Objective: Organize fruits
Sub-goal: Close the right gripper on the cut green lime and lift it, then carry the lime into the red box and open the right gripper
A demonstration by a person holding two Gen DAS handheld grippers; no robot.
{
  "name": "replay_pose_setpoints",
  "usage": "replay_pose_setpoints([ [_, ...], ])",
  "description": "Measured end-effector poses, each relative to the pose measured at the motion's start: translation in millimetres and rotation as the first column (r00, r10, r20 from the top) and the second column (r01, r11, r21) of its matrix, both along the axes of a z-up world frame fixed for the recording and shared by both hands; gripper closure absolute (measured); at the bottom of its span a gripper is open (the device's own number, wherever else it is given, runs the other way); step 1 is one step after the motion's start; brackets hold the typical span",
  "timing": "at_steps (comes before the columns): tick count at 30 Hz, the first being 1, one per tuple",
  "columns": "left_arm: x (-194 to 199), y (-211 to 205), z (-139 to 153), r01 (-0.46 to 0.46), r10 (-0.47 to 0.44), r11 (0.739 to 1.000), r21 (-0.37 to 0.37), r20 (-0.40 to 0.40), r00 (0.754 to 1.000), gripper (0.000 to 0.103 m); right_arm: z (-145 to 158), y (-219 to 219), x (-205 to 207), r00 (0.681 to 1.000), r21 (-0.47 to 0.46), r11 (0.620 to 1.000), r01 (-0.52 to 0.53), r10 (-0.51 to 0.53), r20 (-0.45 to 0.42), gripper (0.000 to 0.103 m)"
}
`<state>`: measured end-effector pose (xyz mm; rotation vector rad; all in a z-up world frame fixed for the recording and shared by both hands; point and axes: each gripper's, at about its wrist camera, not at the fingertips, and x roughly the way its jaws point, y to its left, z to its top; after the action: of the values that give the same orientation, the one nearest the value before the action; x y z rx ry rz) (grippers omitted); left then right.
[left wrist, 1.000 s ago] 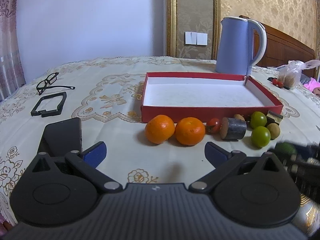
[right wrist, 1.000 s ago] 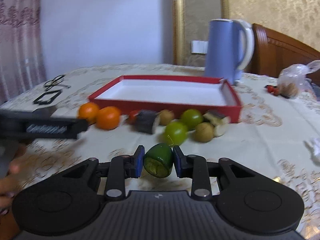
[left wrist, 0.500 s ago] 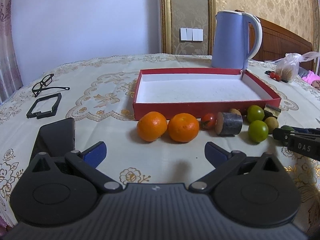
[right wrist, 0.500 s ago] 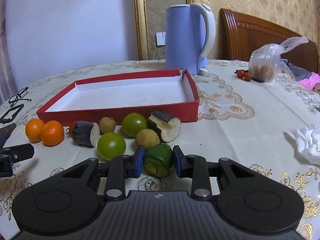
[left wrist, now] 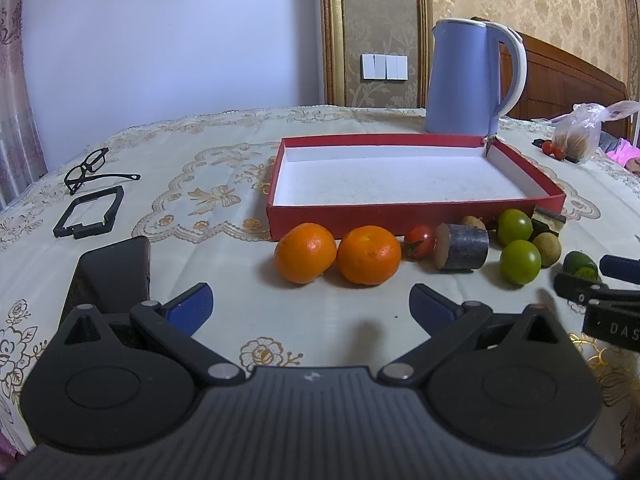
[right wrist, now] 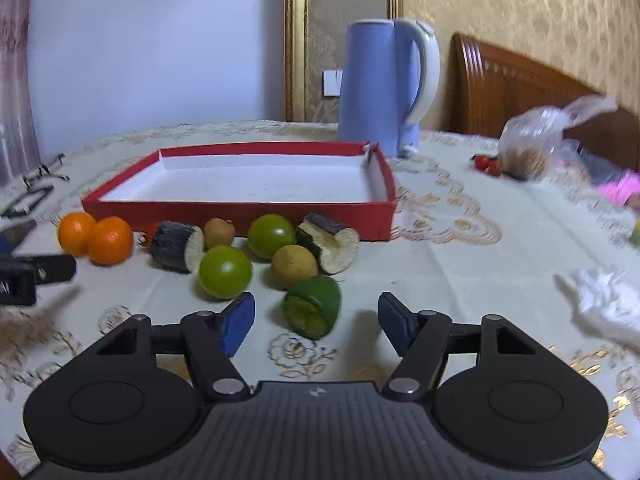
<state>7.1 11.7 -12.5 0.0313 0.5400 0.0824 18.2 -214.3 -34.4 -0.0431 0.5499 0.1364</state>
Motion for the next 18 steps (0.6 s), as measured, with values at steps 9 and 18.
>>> replay_pose_setpoints([
  [9, 5, 11, 3, -0.011, 0.011, 1.0, -0.008, 0.009, 1.0, 0.0, 3, -6, 1, 1.0, 0.04, 0.999, -0.02, 0.02, -0.002, 0.073],
  [18, 23, 33, 5, 0.038, -0.038, 0.999, -0.034, -0.012, 0.999, 0.0, 17, -12, -13, 0.998, 0.106, 0.993, -0.046, 0.041, 0.054, 0.073],
])
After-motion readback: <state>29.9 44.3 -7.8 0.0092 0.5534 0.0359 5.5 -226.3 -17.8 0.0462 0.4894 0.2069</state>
